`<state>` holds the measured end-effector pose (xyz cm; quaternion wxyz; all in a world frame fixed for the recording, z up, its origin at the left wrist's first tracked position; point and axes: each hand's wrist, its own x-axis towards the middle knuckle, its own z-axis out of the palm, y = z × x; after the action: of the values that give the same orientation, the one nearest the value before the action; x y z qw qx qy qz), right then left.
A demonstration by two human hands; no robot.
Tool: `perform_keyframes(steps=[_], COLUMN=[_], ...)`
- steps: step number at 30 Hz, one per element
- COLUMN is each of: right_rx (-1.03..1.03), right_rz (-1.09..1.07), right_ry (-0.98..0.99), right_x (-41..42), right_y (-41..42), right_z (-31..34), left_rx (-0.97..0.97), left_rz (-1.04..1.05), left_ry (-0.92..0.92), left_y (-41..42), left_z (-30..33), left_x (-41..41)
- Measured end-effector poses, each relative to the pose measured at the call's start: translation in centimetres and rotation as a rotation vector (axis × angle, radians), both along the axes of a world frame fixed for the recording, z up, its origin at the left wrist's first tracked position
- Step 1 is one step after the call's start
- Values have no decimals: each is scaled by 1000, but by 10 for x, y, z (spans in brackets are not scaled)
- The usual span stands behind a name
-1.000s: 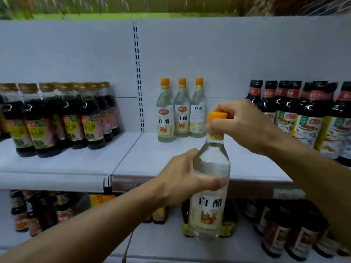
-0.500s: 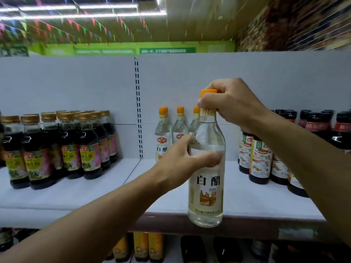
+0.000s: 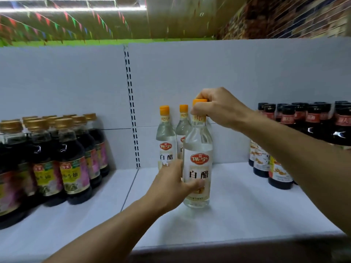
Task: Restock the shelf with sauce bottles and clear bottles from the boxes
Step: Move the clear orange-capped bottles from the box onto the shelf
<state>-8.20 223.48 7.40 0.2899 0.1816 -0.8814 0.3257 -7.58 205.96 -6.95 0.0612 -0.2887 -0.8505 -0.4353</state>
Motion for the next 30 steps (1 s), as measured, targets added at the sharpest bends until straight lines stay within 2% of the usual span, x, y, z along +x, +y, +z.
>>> perform_keyframes(steps=[4,9,30], right_rx=[70,105,142], right_rz=[-24,-47,-188], right_ry=[-13,-35,-165], right_x=[-30,-62,-137], right_y=[-4,0,8], right_z=[-9,-17,-18], left_rx=[-225,-378,-441], left_rz=[186,257,309], left_ry=[198,225,320], left_y=[3,13,37], left_z=[-9,-17,-23], left_x=[-27,-59,-127])
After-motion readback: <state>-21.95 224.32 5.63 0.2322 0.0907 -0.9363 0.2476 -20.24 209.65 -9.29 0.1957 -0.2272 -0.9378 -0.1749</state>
